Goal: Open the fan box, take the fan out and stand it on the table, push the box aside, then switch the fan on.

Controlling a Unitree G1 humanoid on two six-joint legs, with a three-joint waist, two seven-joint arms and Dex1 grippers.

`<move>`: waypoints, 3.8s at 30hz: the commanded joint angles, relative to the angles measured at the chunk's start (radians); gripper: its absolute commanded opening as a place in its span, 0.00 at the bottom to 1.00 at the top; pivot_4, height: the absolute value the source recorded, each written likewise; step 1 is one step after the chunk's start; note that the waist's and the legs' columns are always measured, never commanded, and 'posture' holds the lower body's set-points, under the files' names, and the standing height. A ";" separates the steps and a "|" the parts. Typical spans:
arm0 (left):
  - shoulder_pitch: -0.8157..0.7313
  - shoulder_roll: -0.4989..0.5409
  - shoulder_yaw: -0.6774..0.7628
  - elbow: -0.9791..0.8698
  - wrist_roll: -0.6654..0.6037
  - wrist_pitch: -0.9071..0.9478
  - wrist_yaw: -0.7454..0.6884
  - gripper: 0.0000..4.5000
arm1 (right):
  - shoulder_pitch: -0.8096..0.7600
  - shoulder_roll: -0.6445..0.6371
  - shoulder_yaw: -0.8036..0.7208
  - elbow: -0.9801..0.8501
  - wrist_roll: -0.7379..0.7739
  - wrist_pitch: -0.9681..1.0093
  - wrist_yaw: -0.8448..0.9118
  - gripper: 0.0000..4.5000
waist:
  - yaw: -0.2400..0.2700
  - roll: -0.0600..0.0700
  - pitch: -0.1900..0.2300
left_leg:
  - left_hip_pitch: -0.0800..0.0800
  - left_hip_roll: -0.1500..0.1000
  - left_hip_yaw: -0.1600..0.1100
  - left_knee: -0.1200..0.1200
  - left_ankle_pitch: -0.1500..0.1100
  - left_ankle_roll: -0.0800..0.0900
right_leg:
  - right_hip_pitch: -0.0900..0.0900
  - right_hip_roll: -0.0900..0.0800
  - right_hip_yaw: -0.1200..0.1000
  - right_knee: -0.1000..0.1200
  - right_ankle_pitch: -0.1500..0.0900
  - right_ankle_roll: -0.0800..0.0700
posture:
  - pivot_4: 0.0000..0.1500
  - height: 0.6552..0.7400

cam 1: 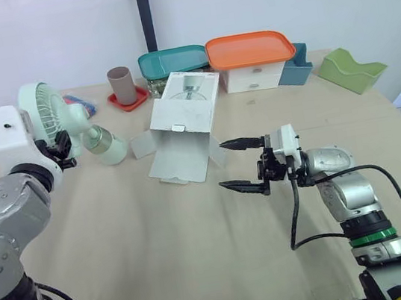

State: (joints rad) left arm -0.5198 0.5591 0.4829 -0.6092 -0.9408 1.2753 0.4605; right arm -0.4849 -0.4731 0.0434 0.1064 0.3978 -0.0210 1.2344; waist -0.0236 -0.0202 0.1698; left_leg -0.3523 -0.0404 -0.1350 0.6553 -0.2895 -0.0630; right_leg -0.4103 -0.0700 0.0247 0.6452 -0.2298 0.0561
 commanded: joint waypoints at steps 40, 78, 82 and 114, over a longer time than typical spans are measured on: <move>-0.140 0.016 -0.019 0.111 0.286 0.081 -0.300 0.97 | 0.018 -0.004 0.002 -0.057 -0.001 0.012 -0.033 1.00 | -0.001 -0.001 0.000 | 0.000 0.000 0.000 0.000 0.001 -0.004 | -0.001 0.000 0.000 0.001 0.000 0.000 | 1.00 1.00; -0.152 0.076 -0.184 0.273 0.605 -0.346 -0.533 0.97 | 0.049 -0.002 0.005 -0.103 -0.006 0.025 -0.066 1.00 | -0.002 -0.001 0.000 | 0.000 0.000 0.000 0.000 0.001 -0.004 | -0.001 0.000 0.000 0.001 0.000 0.000 | 1.00 1.00; -0.160 0.046 -0.176 0.278 0.609 -0.364 -0.523 0.97 | 0.049 -0.001 0.005 -0.101 -0.007 0.022 -0.066 1.00 | -0.001 -0.001 0.000 | 0.000 0.000 0.000 0.000 0.001 -0.004 | -0.001 0.000 0.000 0.001 0.000 0.000 | 1.00 1.00; 0.385 0.049 -0.292 0.024 0.377 -0.716 -1.111 0.97 | 0.056 0.036 0.005 -0.145 -0.050 0.127 -0.305 1.00 | -0.002 0.000 0.000 | 0.000 0.001 0.001 0.000 -0.002 0.000 | -0.001 0.000 0.001 0.001 0.000 0.000 | 1.00 1.00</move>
State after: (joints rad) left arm -0.1748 0.5894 0.2053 -0.5807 -0.5854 0.6188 -0.5978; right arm -0.4328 -0.4496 0.0548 0.0146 0.3623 0.0919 0.9786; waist -0.0256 -0.0204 0.1699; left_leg -0.3519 -0.0392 -0.1336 0.6553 -0.2918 -0.0614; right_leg -0.4111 -0.0693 0.0256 0.6460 -0.2297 0.0558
